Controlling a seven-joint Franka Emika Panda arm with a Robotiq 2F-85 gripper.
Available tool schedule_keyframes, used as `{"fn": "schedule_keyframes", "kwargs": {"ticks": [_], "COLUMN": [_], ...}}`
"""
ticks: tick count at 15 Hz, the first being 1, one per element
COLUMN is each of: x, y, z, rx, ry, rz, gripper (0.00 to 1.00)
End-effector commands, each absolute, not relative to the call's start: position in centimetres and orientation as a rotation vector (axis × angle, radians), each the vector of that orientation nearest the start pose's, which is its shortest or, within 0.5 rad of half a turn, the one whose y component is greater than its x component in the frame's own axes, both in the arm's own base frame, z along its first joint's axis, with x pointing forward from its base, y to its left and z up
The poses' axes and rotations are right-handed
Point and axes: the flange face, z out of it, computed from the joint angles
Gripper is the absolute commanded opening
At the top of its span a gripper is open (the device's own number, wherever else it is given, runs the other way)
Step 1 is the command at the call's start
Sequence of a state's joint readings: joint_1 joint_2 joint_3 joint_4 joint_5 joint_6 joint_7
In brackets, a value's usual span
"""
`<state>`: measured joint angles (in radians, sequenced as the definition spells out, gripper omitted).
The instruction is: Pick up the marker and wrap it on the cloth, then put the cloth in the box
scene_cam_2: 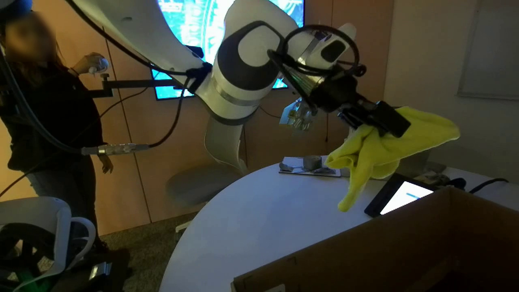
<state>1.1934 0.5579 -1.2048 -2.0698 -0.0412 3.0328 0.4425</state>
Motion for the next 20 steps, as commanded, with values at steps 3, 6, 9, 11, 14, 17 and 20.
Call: {"fn": "schedule_keyframes", "kwargs": {"ticks": [3, 6, 9, 11, 14, 17, 20], "x": [62.9, 62.7, 62.3, 61.8, 61.4, 61.4, 61.7], "y": [0.5, -5.0, -10.4, -13.2, -15.9, -16.9, -17.0], "z": [41.0, 38.3, 34.7, 32.1, 29.4, 27.7, 27.1], "rx": [-3.218, -3.287, -3.356, -3.39, -3.42, -3.427, -3.412], "ry": [0.642, 0.871, 1.072, 1.166, 1.237, 1.268, 1.278], "rz": [-1.433, -1.317, -1.158, -1.054, -0.905, -0.814, -0.757], "gripper": [0.02, 0.02, 0.02, 0.02, 0.02, 0.03, 0.32]}}
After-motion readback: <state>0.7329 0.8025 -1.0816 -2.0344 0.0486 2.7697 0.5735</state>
